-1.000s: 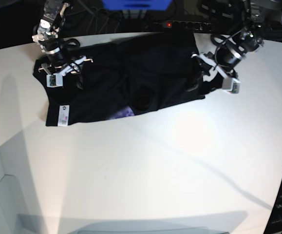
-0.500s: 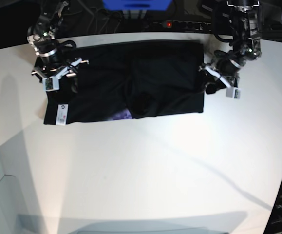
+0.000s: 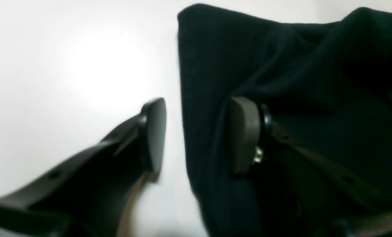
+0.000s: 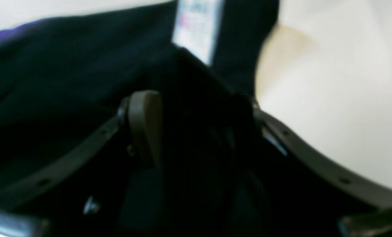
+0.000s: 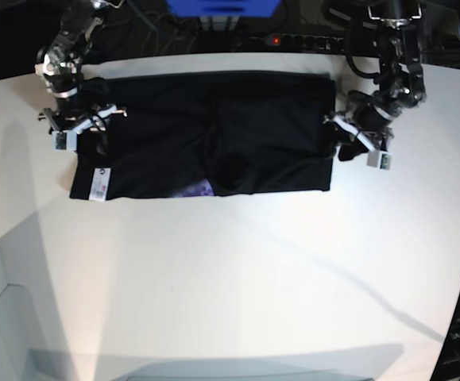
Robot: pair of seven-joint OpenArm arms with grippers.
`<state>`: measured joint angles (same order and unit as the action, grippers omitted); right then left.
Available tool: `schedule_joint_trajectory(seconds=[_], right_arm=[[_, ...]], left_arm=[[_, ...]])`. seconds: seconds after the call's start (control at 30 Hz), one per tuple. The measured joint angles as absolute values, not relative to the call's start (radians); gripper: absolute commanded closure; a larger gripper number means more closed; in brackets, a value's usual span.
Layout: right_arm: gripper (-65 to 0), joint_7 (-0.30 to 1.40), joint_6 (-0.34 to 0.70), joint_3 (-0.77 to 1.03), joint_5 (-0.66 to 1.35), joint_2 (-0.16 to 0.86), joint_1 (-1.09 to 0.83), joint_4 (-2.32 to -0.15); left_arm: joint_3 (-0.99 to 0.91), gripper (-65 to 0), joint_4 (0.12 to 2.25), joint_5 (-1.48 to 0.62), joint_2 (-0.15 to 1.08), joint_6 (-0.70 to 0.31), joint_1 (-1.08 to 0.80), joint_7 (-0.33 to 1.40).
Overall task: Fold the T-shirt properly
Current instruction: 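Grasp both ends of the folded shirt with both grippers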
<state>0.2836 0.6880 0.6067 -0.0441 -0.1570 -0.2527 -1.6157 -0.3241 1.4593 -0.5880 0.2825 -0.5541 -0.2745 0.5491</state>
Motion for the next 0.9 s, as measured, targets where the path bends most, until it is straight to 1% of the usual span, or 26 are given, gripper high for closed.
schedule_joint_trajectory(seconds=[0.17,0.43,0.63,0.8,0.9], right_arm=[[-34.0,0.260,0.688,0.613,-0.036,-0.159,-0.222,-1.557],[-34.0,0.263,0.688,0.614,-0.031,-0.159,-0.217,-1.562],[-34.0,0.277,0.688,0.691,-0.045,-0.163,-0.166,-1.559],[-34.2,0.273,0.688,0.690,-0.044,-0.162,-0.149,-1.524],[-34.1,0.241,0.688,0.690,-0.028,-0.160,-0.148,-1.490]], left_arm=[[-0.324,-29.9,1.459,-0.588,0.282,-0.554,-0.270,0.553],[-0.326,-29.9,1.459,-0.584,0.282,-0.553,-0.262,0.558],[-0.326,-29.9,1.459,-0.585,0.282,-0.553,-0.262,0.558],[-0.326,-29.9,1.459,-0.584,0.282,-0.553,-0.262,0.558],[-0.326,-29.9,1.459,-0.584,0.282,-0.553,-0.262,0.558]])
